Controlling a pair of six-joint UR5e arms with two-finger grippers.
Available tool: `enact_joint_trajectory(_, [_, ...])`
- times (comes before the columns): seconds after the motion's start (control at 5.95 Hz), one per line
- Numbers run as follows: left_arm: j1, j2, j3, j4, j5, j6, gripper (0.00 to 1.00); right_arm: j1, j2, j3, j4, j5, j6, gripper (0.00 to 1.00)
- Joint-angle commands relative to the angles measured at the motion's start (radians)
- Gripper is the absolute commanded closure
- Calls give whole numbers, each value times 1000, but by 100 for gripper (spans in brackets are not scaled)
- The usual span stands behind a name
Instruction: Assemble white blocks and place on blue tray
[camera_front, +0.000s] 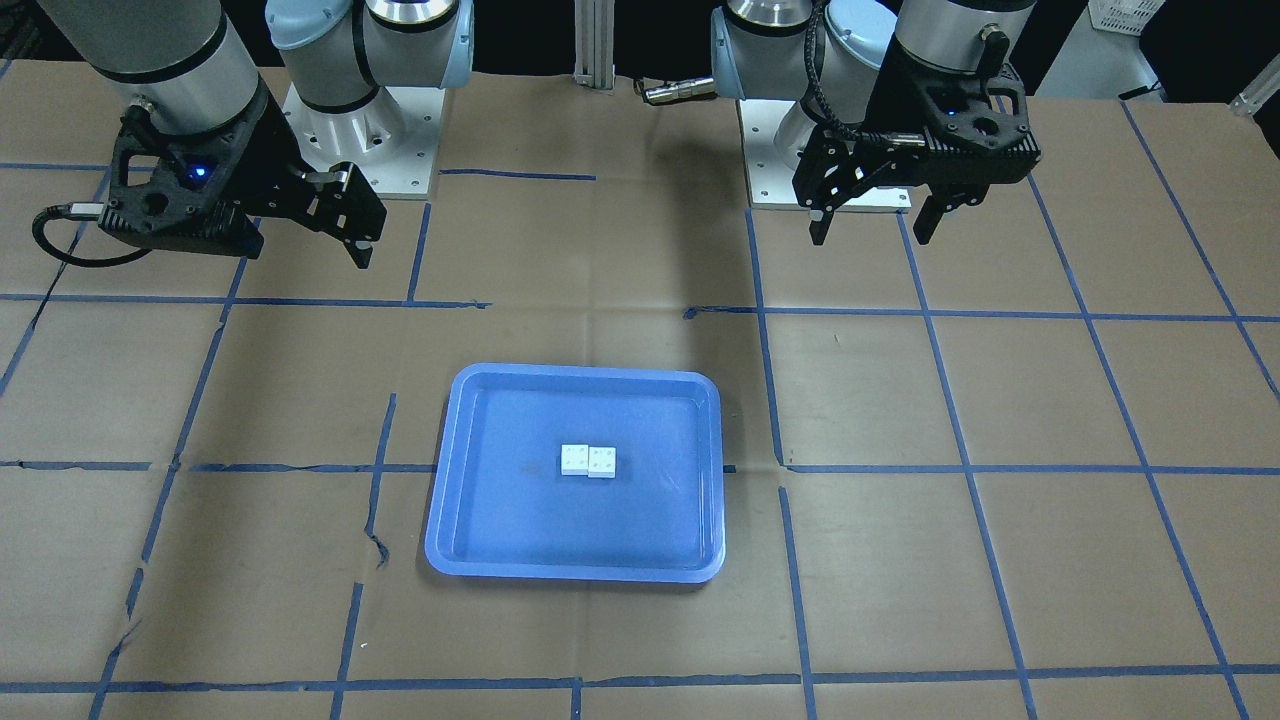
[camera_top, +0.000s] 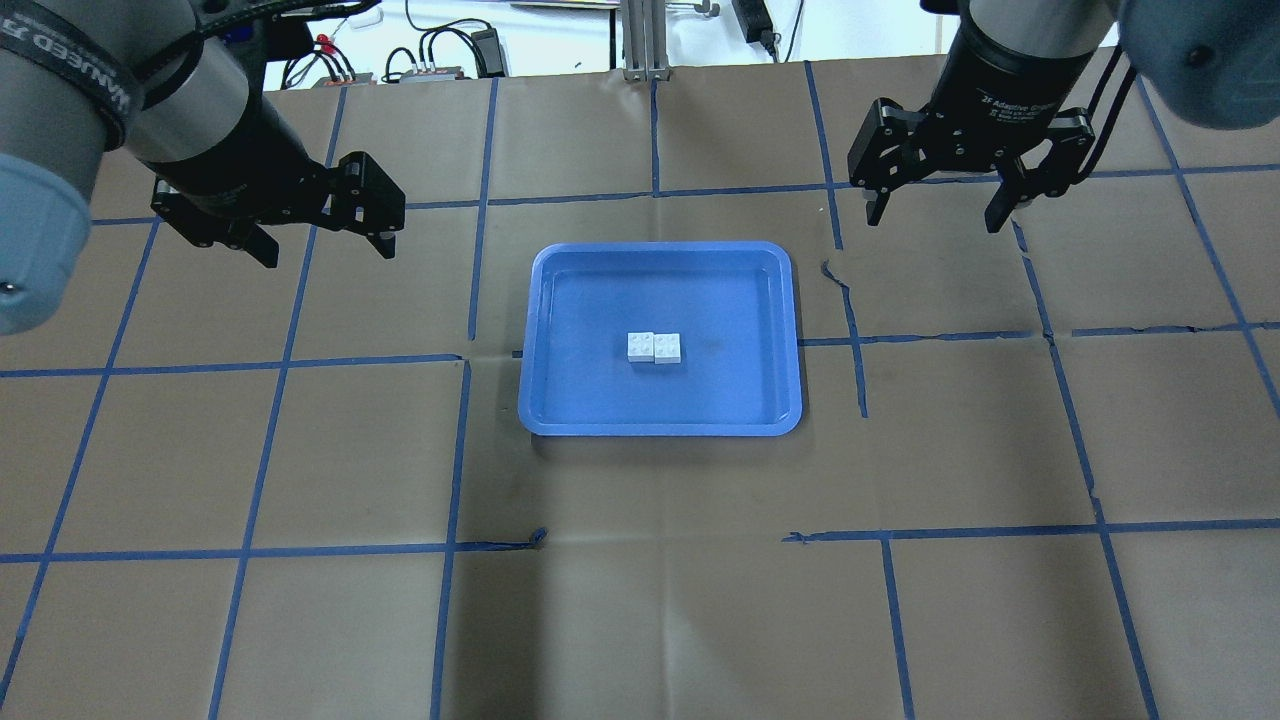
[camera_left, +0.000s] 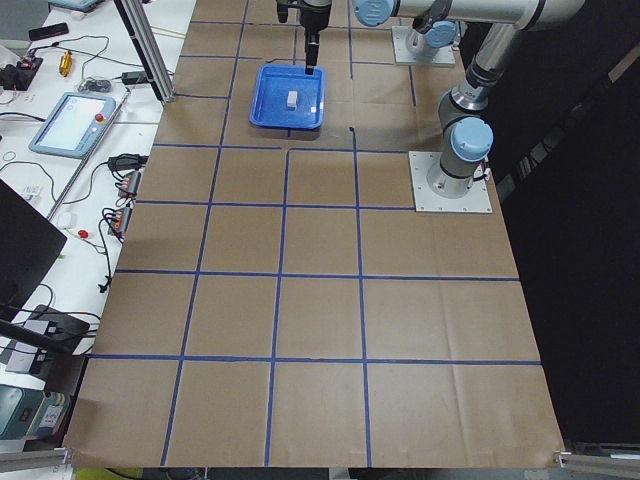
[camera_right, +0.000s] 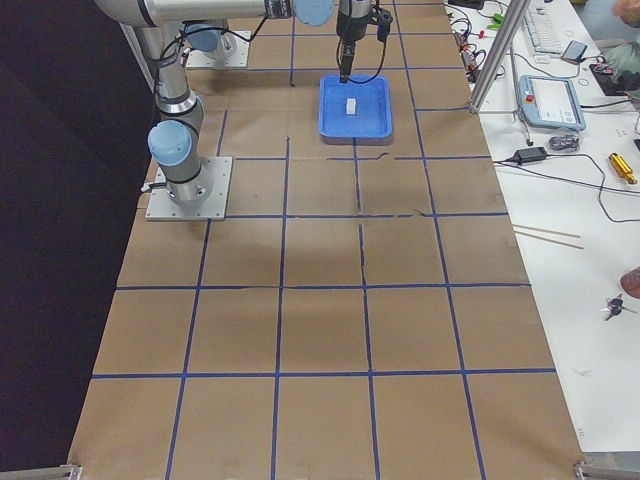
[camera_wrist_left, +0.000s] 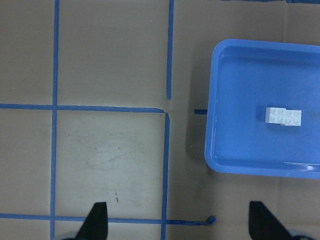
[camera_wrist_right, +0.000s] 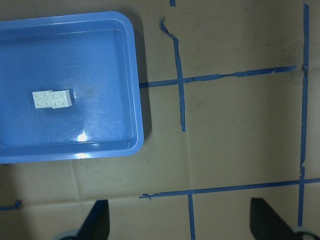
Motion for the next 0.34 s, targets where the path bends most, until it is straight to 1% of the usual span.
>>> enact_joint_trajectory(0.0, [-2,-5,0,4,0,-1,1,1,1,1,3,-2,1,0])
enact_joint_trajectory(0.17, [0,-8,0,9,0,0,1,1,1,2,3,-2,1,0])
